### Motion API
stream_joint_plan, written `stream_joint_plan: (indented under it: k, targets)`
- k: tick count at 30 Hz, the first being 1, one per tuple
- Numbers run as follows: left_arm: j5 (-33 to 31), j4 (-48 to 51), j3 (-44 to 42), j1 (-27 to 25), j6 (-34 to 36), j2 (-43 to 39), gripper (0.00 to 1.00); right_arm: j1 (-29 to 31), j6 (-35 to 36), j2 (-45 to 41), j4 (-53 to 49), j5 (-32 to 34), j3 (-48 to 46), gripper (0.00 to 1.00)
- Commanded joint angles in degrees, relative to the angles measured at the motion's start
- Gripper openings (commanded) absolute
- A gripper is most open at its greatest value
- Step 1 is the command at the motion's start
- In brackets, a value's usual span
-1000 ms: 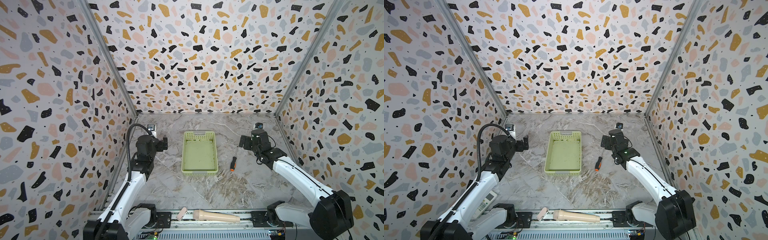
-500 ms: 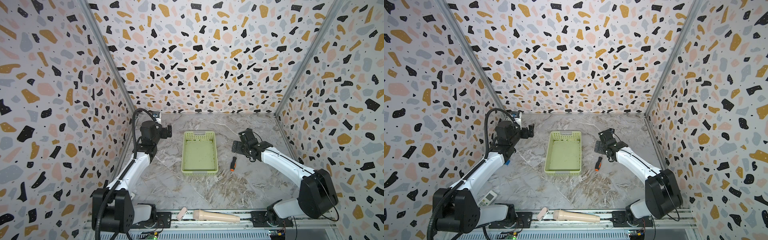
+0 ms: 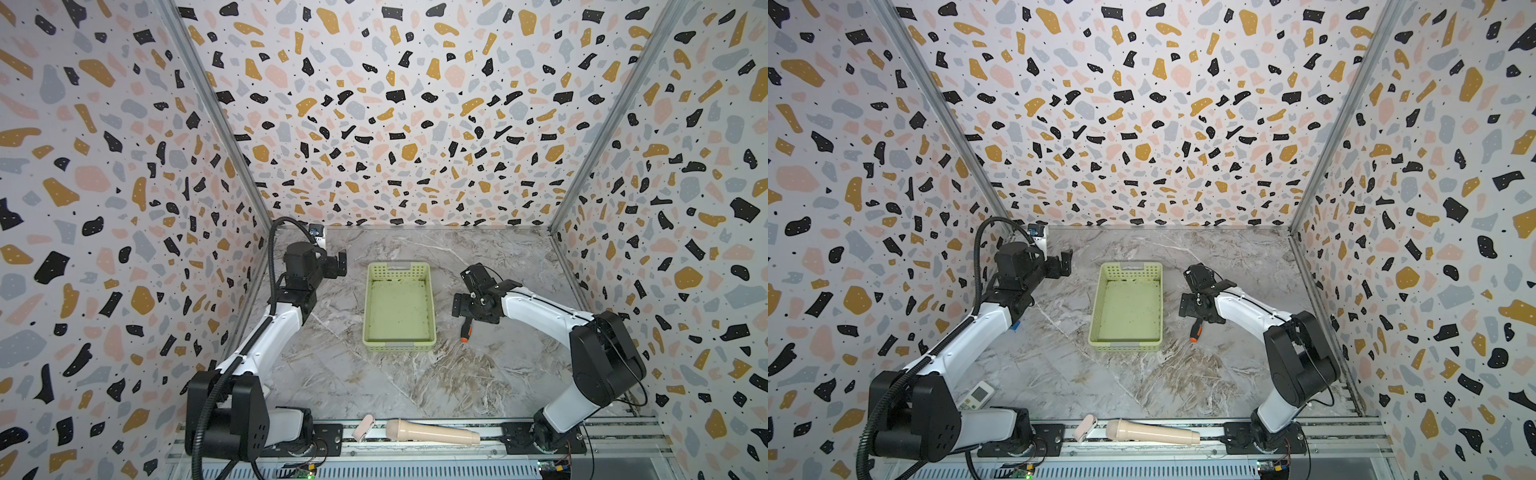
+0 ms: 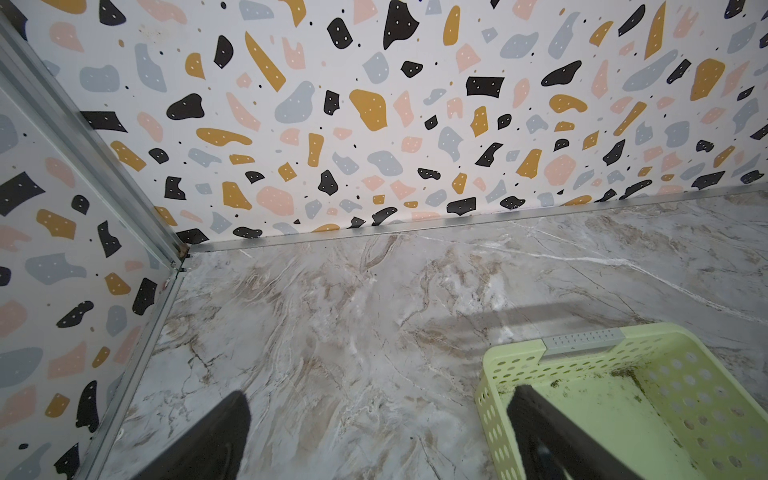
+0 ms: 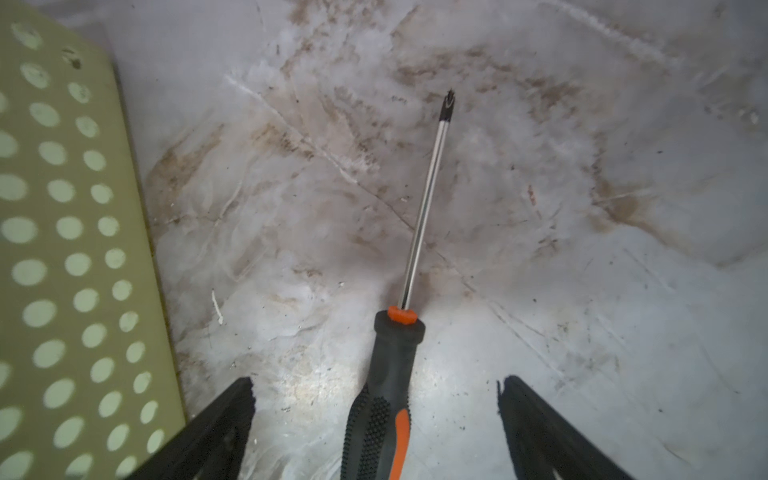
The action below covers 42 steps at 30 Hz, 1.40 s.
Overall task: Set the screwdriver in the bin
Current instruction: 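Reach the right gripper toward the black-and-orange screwdriver handle while the left arm rises, then lower the right gripper and close it on the screwdriver handle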
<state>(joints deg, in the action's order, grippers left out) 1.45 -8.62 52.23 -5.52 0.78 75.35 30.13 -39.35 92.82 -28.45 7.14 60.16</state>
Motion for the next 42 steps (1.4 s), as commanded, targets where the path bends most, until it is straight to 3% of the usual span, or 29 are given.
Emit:
stream_joint_plan:
  k: [1, 14, 26, 42]
  targets:
    - [0.3, -1.4, 1.6, -0.3, 0.1, 0.0, 0.99, 1.1, -2.7, -1.3, -0.6, -0.7, -1.3, 0.94]
    - [0.2, -1.4, 1.0, -0.3, -0.7, -1.3, 1.0, 2.2, -5.2, -1.0, -0.8, -0.9, -5.0, 0.82]
    - [-1.0, -1.2, 0.7, -0.5, -0.6, -1.5, 1.0, 1.7, -4.4, 0.7, 0.8, -1.1, -5.3, 0.62]
    - [-2.1, -0.7, 1.3, -0.5, -0.6, -0.9, 1.0, 1.0, -3.9, 1.9, 2.3, -1.7, -6.6, 0.48]
